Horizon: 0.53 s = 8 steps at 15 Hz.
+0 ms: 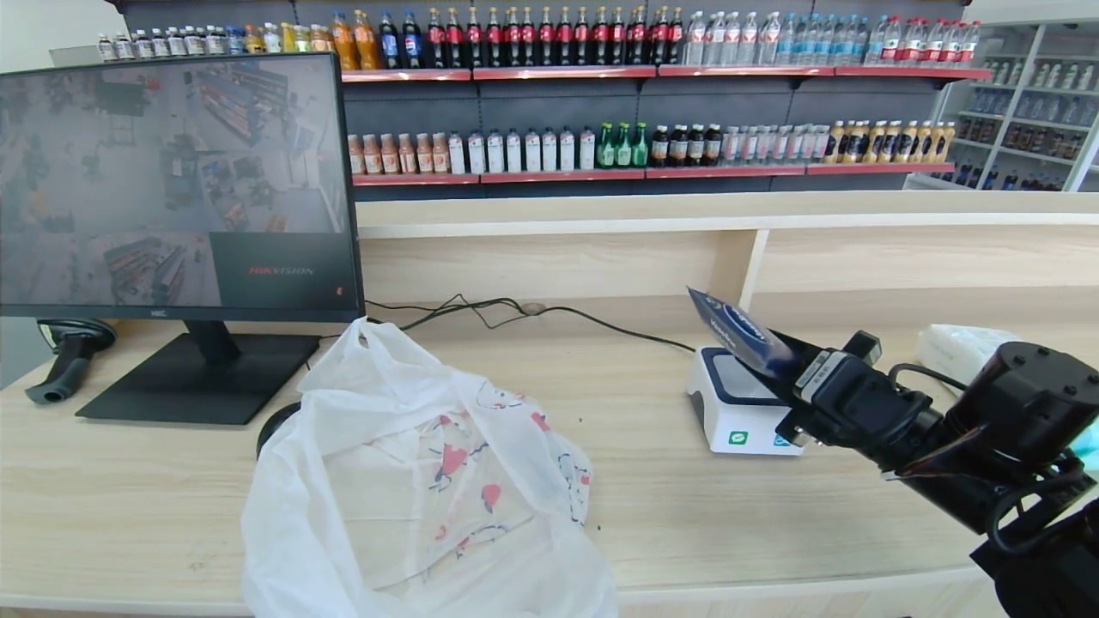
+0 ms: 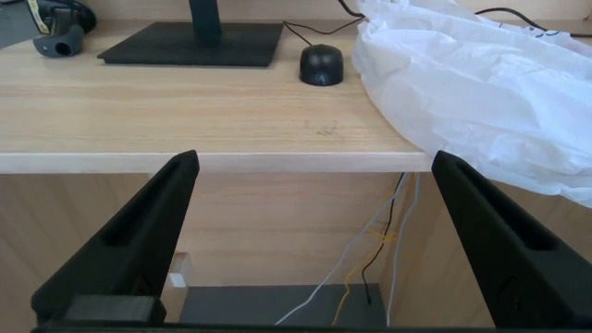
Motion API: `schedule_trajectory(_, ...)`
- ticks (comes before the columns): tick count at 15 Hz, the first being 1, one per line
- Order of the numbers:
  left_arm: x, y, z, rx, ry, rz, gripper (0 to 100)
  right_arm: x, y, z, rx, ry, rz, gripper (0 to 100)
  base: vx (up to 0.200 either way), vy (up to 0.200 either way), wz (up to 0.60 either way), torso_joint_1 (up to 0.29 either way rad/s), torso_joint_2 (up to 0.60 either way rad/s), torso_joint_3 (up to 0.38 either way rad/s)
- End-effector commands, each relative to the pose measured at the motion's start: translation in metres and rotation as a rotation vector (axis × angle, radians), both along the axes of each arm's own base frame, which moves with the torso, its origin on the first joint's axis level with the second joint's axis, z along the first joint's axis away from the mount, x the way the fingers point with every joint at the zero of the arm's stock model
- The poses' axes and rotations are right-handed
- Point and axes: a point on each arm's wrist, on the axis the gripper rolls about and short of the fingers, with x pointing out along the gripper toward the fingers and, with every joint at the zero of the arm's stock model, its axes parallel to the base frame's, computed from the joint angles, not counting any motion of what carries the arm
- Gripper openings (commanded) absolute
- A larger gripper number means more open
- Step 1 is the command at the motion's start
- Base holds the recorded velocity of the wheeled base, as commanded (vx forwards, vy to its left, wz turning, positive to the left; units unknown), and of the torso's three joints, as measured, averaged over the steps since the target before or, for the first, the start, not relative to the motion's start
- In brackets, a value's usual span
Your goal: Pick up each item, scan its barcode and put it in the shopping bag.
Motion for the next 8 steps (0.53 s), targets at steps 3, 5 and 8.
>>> schedule_trajectory(3,0.000,0.000,0.000,-0.033,0.000,0.002,100,0.003,0.004,0.003,0.016,-0.010,0.009,0,0.000,0.000,0.00,0.000,0.00,0.000)
schedule_trajectory(5,0.000,0.000,0.000,-0.037,0.000,0.004,100,0.002,0.008,0.005,0.035,-0.005,0.028,0,0.000,0.000,0.00,0.000,0.00,0.000)
schedule_trajectory(8,0.000,0.000,0.000,-0.042,0.000,0.004,100,-0.002,0.021,0.007,0.072,0.007,0.078,0,0.000,0.000,0.00,0.000,0.00,0.000)
